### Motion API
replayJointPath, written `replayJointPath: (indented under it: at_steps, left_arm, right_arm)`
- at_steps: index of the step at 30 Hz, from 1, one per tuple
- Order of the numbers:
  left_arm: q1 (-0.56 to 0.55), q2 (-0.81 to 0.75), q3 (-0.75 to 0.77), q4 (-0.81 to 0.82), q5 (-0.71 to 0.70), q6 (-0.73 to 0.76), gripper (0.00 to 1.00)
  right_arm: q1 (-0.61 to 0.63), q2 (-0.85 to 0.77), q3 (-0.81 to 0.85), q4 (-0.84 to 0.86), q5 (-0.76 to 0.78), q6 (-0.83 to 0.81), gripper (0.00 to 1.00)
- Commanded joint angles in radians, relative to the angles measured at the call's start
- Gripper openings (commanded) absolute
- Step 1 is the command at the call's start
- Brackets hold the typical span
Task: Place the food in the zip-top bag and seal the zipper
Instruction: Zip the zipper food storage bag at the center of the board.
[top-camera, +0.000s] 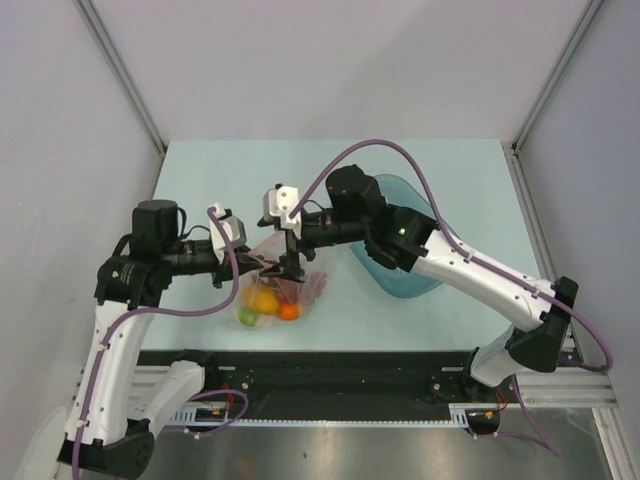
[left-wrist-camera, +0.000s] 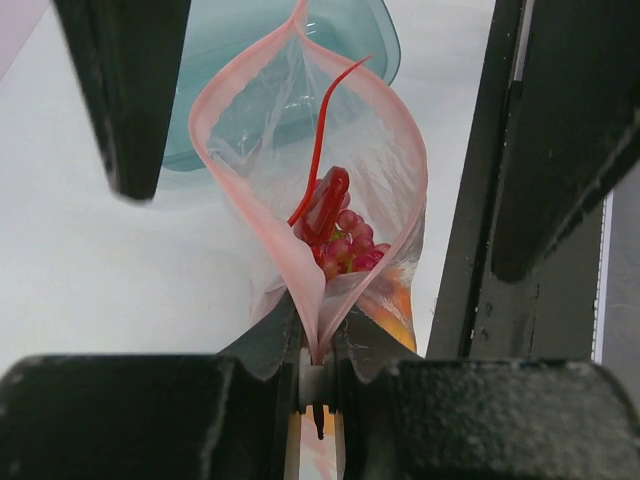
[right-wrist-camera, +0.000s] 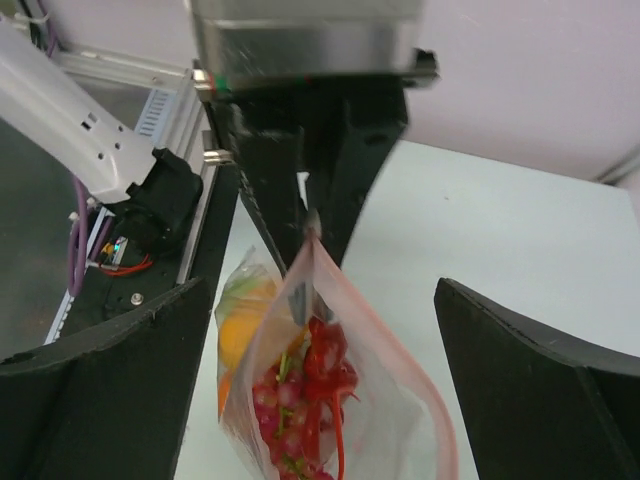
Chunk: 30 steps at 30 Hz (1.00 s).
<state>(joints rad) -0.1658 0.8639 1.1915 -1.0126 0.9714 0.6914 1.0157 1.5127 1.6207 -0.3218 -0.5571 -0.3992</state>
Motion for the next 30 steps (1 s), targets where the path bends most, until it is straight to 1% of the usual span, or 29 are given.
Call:
replayJointPath:
  at_steps: [1,2,4,5,7,8,10,11,12,13,14,16,17,19,20,21,22,24,25,26,28,29,30]
  left_arm:
    - [-0.026,0.004,0.046,0.006,0.003,0.057,0.00]
    - [-0.029,0.006,0.046,0.003,0.000,0.065,0.00]
    - [-0.031,0.004,0.052,0.003,-0.017,0.071,0.00]
    - [-0.031,0.004,0.056,0.000,-0.023,0.074,0.00]
    - [-0.031,0.003,0.057,0.000,-0.036,0.079,0.00]
    - [-0.031,0.001,0.057,0.002,-0.037,0.077,0.00]
    - [-0.031,-0.005,0.059,-0.001,-0.039,0.077,0.00]
    - [-0.031,-0.008,0.060,-0.003,-0.040,0.079,0.00]
    - [-0.031,-0.012,0.060,-0.004,-0.040,0.080,0.00]
    - [-0.031,-0.016,0.060,-0.004,-0.042,0.077,0.02]
    - [-0.031,-0.022,0.057,0.000,-0.062,0.070,0.19]
    - [-0.020,-0.051,0.025,0.044,-0.086,0.001,0.43]
    - [-0.009,-0.068,0.010,0.060,-0.077,-0.039,0.60]
    - [0.063,-0.132,-0.061,0.153,-0.036,-0.088,0.71]
    - [0.090,-0.150,-0.088,0.196,0.007,-0.164,0.77]
    - [0.141,-0.170,-0.136,0.242,0.042,-0.190,0.78]
    - [0.156,-0.181,-0.156,0.299,0.068,-0.208,0.78]
    - [0.160,-0.190,-0.193,0.338,0.140,-0.234,0.78]
    - [0.160,-0.189,-0.201,0.386,0.159,-0.246,0.78]
    - [0.160,-0.187,-0.210,0.422,0.168,-0.297,0.78]
    - [0.158,-0.186,-0.234,0.495,0.174,-0.349,0.78]
    - [0.160,-0.184,-0.240,0.562,0.170,-0.401,0.78]
    - [0.160,-0.183,-0.253,0.597,0.167,-0.424,0.78]
  right_arm:
    - [0.014,0.043,0.090,-0.071,-0.009,-0.121,1.00]
    - [0.014,0.061,0.097,-0.097,0.006,-0.141,1.00]
    - [0.009,0.078,0.103,-0.132,0.010,-0.176,0.94]
    - [0.009,0.093,0.105,-0.169,0.011,-0.209,0.83]
    - [0.009,0.101,0.104,-0.192,0.020,-0.224,0.71]
    - [0.009,0.099,0.103,-0.210,0.028,-0.231,0.60]
    - [0.011,0.096,0.090,-0.218,0.043,-0.234,0.49]
    - [0.012,0.092,0.082,-0.212,0.058,-0.233,0.34]
    - [0.012,0.087,0.070,-0.206,0.068,-0.236,0.24]
    - [0.012,0.081,0.062,-0.200,0.089,-0.228,0.12]
    - [0.008,0.078,0.056,-0.171,0.100,-0.216,0.00]
    - [-0.005,0.046,0.016,-0.098,0.096,-0.159,0.00]
    - [-0.035,0.031,0.001,-0.064,0.082,-0.135,0.00]
    - [-0.071,-0.008,-0.045,0.022,0.010,-0.047,0.00]
    - [-0.087,-0.017,-0.057,0.041,-0.012,-0.026,0.00]
    - [-0.115,-0.025,-0.065,0.056,-0.032,0.009,0.00]
    - [-0.126,-0.038,-0.073,0.082,-0.065,0.022,0.00]
    - [-0.150,-0.049,-0.094,0.108,-0.102,0.046,0.00]
    - [-0.154,-0.057,-0.102,0.131,-0.128,0.063,0.00]
    - [-0.154,-0.060,-0.110,0.136,-0.135,0.068,0.00]
    - [-0.160,-0.065,-0.117,0.151,-0.159,0.080,0.00]
    - [-0.163,-0.071,-0.122,0.158,-0.165,0.083,0.00]
    - [-0.163,-0.071,-0.131,0.164,-0.170,0.086,0.00]
